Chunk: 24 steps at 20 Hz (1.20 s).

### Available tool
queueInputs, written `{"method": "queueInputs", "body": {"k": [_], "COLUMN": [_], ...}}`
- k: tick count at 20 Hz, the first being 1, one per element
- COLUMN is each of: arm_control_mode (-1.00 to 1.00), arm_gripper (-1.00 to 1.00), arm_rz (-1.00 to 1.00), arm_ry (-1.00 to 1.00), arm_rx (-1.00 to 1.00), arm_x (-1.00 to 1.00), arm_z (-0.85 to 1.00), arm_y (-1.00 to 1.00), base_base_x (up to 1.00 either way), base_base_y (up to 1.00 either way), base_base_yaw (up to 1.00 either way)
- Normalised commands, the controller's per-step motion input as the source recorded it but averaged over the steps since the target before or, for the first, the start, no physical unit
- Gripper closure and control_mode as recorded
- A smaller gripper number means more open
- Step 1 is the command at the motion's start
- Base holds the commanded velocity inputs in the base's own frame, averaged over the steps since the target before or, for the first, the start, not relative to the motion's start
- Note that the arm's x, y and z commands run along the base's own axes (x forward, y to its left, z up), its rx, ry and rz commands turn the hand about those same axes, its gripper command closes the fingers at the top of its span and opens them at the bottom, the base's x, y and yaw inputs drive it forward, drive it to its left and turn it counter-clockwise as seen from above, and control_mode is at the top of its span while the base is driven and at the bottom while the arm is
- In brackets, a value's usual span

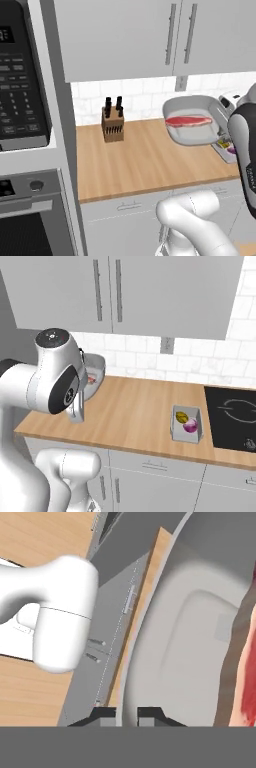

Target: Take the meat container that has the steak and place it on the second highest rack of the freezer. Then take the vegetable container that has the onion and lemon and place it on the highest rack of the freezer.

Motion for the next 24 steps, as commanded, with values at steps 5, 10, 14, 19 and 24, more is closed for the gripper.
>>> {"method": "queueInputs", "body": {"k": [5, 10, 14, 19, 24], "arm_control_mode": [1.0, 1.0, 1.0, 1.0, 1.0], "arm_gripper": [1.0, 1.0, 1.0, 1.0, 1.0], "arm_rz": [0.0, 0.0, 0.0, 0.0, 0.0], "arm_ry": [0.0, 0.0, 0.0, 0.0, 0.0], "arm_rx": [0.0, 0.0, 0.0, 0.0, 0.0], "arm_x": [0.0, 0.0, 0.0, 0.0, 0.0], "arm_z": [0.0, 0.0, 0.0, 0.0, 0.0], "arm_y": [0.0, 0.0, 0.0, 0.0, 0.0], "base_base_x": [-0.59, 0.0, 0.0, 0.01, 0.01], "base_base_y": [-0.02, 0.0, 0.0, 0.0, 0.0], "base_base_yaw": [-0.4, -0.85, -0.93, -0.91, -0.91]}}
